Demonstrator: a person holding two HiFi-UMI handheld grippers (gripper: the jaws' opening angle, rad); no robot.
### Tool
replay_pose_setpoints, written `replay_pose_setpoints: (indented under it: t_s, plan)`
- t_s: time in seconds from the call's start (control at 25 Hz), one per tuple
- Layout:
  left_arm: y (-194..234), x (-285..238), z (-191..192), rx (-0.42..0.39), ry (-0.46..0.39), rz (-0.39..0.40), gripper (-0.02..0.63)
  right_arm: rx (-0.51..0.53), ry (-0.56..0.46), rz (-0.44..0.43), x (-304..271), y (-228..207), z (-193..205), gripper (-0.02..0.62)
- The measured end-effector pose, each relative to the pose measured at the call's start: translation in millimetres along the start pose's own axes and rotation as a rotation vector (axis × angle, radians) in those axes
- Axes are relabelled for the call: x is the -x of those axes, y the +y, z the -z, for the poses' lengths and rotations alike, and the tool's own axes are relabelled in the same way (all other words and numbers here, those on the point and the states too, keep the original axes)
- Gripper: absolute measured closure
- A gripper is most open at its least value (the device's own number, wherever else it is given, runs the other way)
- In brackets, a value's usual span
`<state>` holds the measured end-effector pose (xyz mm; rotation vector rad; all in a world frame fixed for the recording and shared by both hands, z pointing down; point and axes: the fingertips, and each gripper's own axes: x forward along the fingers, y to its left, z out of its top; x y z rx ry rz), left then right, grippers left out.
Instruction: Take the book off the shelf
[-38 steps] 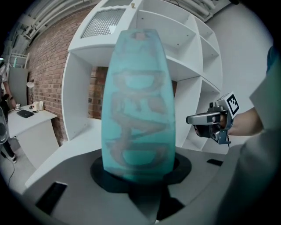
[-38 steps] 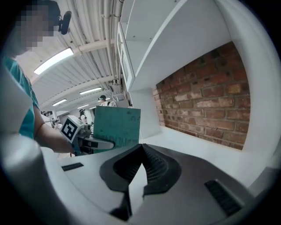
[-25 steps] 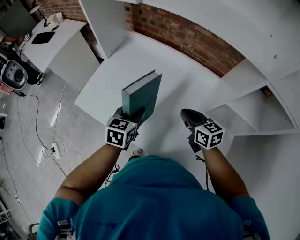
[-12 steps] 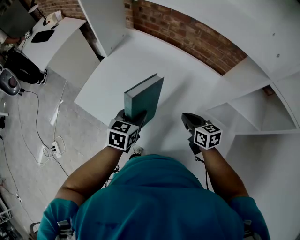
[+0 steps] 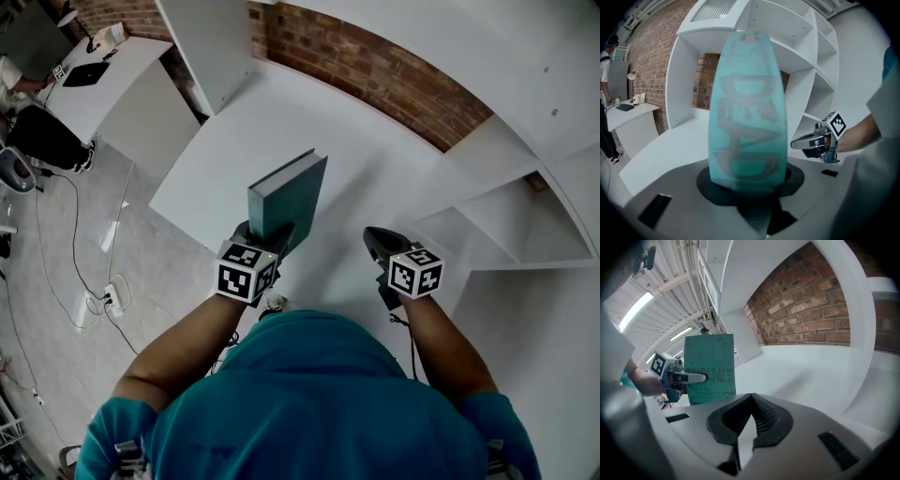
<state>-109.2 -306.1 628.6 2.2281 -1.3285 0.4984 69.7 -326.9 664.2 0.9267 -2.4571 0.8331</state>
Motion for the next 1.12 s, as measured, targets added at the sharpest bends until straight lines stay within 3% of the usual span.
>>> replay_pose_setpoints:
  t_s: [1.12]
  plan:
    - [-2.3, 6.2, -0.8, 0.002, -0.004, -0.002, 0.442, 0.02, 0.023, 0.019, 3.1, -0.3, -0.7, 0.575]
